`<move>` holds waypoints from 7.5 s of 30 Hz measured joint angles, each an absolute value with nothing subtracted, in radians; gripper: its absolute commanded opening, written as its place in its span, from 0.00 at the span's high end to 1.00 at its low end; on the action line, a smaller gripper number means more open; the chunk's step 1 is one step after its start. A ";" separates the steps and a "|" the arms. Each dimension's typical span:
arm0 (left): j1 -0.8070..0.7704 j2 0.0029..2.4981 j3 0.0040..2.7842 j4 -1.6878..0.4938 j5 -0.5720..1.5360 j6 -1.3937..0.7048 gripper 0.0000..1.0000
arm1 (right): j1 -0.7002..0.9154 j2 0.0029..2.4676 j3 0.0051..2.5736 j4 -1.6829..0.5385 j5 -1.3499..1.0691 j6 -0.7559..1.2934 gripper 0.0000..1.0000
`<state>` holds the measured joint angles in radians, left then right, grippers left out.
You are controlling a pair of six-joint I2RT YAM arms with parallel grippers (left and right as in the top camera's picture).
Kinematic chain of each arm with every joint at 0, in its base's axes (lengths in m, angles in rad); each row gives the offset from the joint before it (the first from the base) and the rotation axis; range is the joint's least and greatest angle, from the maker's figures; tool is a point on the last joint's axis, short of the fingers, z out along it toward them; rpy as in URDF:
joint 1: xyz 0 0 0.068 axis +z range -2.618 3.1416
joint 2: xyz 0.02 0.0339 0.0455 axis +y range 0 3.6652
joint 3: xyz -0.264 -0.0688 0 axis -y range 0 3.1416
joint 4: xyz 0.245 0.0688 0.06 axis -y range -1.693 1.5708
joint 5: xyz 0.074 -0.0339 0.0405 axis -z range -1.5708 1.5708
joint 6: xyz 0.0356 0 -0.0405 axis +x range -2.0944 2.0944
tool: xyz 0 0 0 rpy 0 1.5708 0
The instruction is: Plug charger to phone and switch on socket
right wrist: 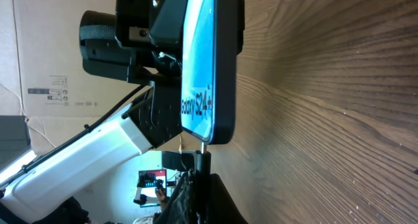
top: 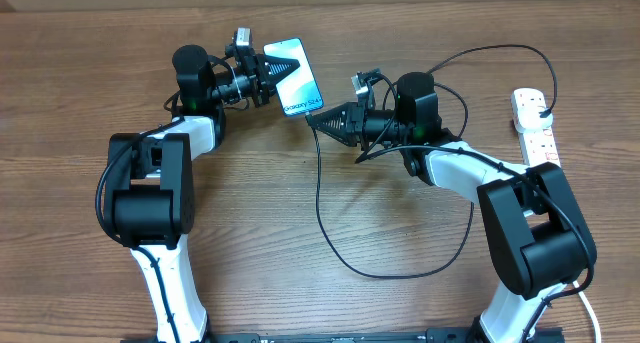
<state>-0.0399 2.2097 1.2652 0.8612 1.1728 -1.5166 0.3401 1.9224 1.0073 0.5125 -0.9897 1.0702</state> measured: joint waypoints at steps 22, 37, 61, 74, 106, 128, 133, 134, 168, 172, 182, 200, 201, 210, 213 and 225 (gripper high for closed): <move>-0.053 2.210 1.265 0.861 1.144 -1.520 0.96 | 0.340 1.922 1.007 0.524 -0.989 1.073 0.96; -0.053 2.210 1.265 0.861 1.144 -1.538 0.95 | 0.340 1.922 1.007 0.523 -0.990 1.073 0.96; -0.059 2.210 1.265 0.861 1.168 -1.538 0.95 | 0.340 1.922 1.007 0.519 -1.011 1.073 0.96; -0.059 2.210 1.270 0.862 1.238 -1.515 0.96 | 0.341 1.922 1.004 0.513 -1.059 1.072 0.96; -0.058 2.210 1.271 0.863 1.312 -1.590 0.96 | 0.339 1.923 0.999 0.550 -1.089 1.028 0.96; 0.053 2.210 1.271 0.856 1.344 -1.428 0.96 | 0.340 1.921 1.000 0.248 -0.831 0.601 0.00; 0.062 2.210 1.270 0.826 1.351 -1.400 0.96 | 0.445 1.908 1.021 0.059 -0.611 0.486 0.01; 0.066 2.210 1.270 0.813 1.351 -1.396 0.96 | 0.473 1.908 1.030 0.030 -0.565 0.468 0.00; 0.113 2.210 1.270 0.778 1.354 -1.375 0.96 | 0.747 2.008 1.132 -0.056 0.224 0.208 0.40; 0.113 2.210 1.270 0.777 1.354 -1.374 0.96 | 0.752 2.037 1.133 -0.030 0.224 0.208 0.41; 0.113 2.210 1.270 0.777 1.354 -1.361 0.96 | 0.766 2.077 1.168 -0.019 0.244 0.234 0.94; 0.113 2.210 1.270 0.777 1.392 -1.361 0.96 | 0.587 1.977 1.286 -0.268 -0.355 0.377 0.96; 0.113 2.210 1.270 0.778 1.400 -1.361 0.96 | 0.572 1.966 1.285 -0.253 -0.410 0.380 0.96; 0.106 2.210 1.269 0.913 1.440 -1.462 0.96 | 0.437 1.918 1.024 0.241 -0.942 0.564 0.96; 0.097 2.210 1.270 0.973 1.428 -1.509 0.95 | 0.417 1.920 0.879 0.578 -1.009 0.722 0.96; -0.023 2.210 1.269 0.981 1.248 -1.598 0.95 | 0.408 1.921 0.716 1.036 -1.036 1.158 0.96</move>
<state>-0.0231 2.2097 1.2694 0.9806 1.2476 -1.5978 0.4084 1.9213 0.7158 1.0363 -1.0355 1.1580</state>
